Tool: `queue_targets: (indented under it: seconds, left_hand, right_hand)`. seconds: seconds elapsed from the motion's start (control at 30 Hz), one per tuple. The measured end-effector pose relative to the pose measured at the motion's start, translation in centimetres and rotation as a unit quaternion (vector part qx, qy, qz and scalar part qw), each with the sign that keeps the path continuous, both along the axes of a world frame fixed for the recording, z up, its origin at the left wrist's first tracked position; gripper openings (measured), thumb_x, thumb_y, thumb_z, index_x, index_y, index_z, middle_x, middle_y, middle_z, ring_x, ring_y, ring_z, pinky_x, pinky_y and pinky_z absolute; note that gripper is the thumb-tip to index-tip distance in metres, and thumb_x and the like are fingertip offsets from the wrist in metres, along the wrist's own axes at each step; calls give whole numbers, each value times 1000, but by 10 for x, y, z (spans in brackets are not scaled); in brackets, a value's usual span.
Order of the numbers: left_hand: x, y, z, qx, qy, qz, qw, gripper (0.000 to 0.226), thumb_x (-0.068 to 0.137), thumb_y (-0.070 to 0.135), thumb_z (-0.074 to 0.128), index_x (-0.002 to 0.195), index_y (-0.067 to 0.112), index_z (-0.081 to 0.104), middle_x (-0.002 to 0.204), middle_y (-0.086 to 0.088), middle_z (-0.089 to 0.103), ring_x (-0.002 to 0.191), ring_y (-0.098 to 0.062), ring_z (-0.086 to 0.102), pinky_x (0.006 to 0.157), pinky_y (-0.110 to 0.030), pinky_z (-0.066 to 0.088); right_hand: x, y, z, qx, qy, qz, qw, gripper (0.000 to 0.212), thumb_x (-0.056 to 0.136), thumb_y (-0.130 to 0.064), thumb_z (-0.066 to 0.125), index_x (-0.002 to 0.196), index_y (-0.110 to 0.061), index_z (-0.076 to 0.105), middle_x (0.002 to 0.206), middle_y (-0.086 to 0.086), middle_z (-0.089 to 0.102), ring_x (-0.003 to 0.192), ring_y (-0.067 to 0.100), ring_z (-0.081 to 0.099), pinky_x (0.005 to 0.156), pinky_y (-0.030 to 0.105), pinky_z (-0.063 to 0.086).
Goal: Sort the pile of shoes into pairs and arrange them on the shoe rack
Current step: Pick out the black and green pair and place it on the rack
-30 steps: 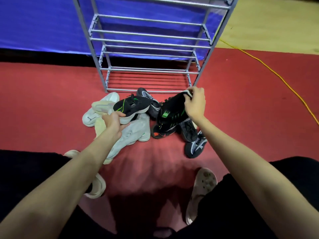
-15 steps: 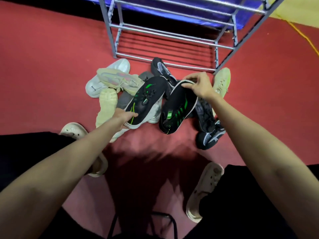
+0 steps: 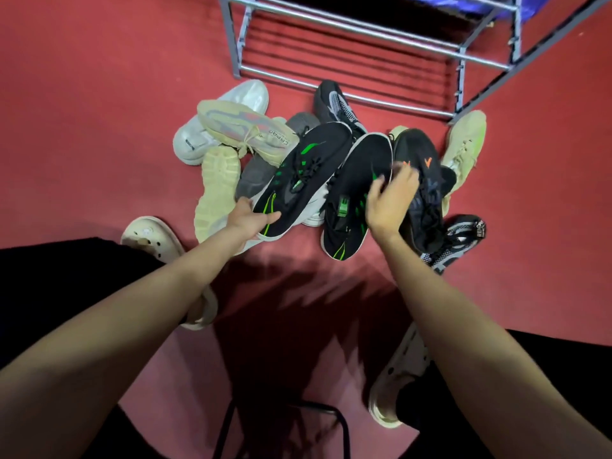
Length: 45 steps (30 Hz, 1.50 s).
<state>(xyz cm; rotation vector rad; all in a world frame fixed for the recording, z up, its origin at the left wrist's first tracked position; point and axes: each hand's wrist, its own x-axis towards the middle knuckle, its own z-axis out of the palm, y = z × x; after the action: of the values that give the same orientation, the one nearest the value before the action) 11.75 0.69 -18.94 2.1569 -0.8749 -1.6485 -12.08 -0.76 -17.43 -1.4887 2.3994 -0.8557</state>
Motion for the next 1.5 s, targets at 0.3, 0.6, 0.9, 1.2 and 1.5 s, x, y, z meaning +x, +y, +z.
queue_targets:
  seconds: [0.3,0.6,0.9,1.2,1.5]
  left_hand:
    - [0,0,2,18,11,-9,1000,59,81,21,75,133,11,50,130,-10,64,118,-26,63,93,-46,56]
    - [-7,4,49,42,101,9,994,32,84,7,70,111,0,56,94,-11,65,70,-22,66,61,-30,62]
    - [-8,-6,128,-35,171,38,984,37,91,0,55,128,1,51,111,-9,65,102,-29,62,53,-36,57]
    - [30,-49,153,-71,193,86,975,12,94,2,55,106,4,57,104,-13,62,92,-25,63,82,-45,56]
    - [42,-150,110,-72,204,118,969,47,93,2,58,136,-6,42,134,-21,56,114,-34,62,83,-46,55]
  right_hand:
    - [13,61,-46,292,-449,-169,827,22,79,-4,60,100,0,60,85,11,61,68,18,58,60,28,46]
    - [23,67,-18,321,-382,-51,865,18,87,-5,59,71,-12,55,81,9,59,59,12,63,55,19,49]
    - [18,29,98,228,-251,11,941,43,100,-19,29,125,10,49,129,31,52,118,41,52,96,41,44]
    - [43,-7,121,172,-272,16,947,24,96,-9,34,90,0,55,76,5,47,68,20,44,51,21,35]
    - [59,-112,77,124,-243,72,959,31,99,-12,30,118,6,46,98,9,48,91,20,44,78,29,32]
